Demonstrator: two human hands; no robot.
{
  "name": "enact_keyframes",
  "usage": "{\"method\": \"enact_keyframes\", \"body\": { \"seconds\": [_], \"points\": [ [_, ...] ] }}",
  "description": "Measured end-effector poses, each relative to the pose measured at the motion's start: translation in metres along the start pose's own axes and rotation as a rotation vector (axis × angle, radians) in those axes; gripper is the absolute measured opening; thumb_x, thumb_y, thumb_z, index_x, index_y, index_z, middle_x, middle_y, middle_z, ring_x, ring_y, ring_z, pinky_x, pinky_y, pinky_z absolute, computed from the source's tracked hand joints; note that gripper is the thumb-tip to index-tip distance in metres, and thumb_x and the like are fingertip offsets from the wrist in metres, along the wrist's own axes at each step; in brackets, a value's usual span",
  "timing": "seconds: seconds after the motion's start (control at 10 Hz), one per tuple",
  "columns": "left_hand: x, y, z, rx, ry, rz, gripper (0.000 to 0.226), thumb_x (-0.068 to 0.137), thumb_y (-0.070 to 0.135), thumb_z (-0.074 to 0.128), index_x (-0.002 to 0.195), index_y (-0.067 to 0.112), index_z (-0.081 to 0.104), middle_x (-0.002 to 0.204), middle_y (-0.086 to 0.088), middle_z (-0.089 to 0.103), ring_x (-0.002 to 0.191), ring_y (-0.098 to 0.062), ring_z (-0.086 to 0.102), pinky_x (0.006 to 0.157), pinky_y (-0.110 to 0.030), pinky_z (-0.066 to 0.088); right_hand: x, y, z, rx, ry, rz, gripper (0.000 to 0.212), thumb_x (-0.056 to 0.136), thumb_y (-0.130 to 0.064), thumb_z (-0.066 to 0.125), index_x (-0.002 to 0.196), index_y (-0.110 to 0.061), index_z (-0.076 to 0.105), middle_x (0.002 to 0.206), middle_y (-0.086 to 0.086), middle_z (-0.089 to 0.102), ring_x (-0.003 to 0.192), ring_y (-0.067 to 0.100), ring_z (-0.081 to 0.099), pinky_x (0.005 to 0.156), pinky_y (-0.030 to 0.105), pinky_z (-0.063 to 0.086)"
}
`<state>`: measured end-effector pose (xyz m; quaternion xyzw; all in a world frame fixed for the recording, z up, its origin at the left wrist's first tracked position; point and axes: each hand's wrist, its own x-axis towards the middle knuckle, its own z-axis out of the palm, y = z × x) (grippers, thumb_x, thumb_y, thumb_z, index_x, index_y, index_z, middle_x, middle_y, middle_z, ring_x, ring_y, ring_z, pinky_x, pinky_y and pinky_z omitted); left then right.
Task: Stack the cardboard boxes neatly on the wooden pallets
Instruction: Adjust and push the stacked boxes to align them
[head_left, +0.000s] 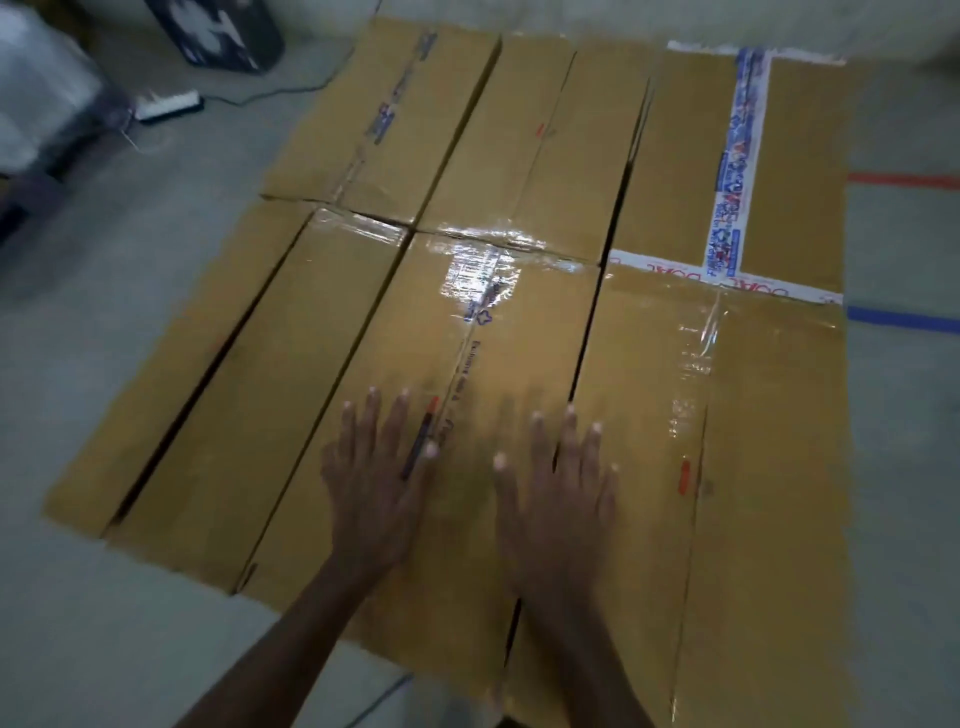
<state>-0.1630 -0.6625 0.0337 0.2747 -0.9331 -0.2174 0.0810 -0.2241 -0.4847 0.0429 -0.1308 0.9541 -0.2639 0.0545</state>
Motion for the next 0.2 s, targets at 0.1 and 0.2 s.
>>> {"method": "enact_keyframes", "body": {
  "seconds": [0.1, 0.2],
  "points": [
    [-0.101, -0.050, -0.021, 0.152, -0.111, -0.027, 0.071, 0.098, 0.068, 0.026, 0.159, 0.032, 0.027, 0.169, -0.003, 0.016, 0.156, -0.030, 0.009, 0.119, -0.061, 0.018, -0.094, -0.018, 0.018, -0.023, -0.211, -0.086, 0.057, 0.103, -0.060, 0.028, 0.152, -0.035, 0.044, 0.166, 0.000, 0.026, 0.155, 0.028, 0.018, 0.123, 0.054, 0.015],
    [-0.102, -0.063, -0.052, 0.255, -0.285, -0.018, 0.083, 0.092, 0.077, 0.011, 0.161, 0.032, 0.021, 0.169, -0.005, 0.014, 0.154, -0.034, 0.014, 0.115, -0.066, 0.020, -0.093, -0.033, 0.007, -0.124, -0.405, -0.141, 0.076, 0.095, -0.072, 0.011, 0.152, -0.034, 0.044, 0.167, -0.001, 0.025, 0.155, 0.029, 0.018, 0.121, 0.057, 0.015]
  ]
}}
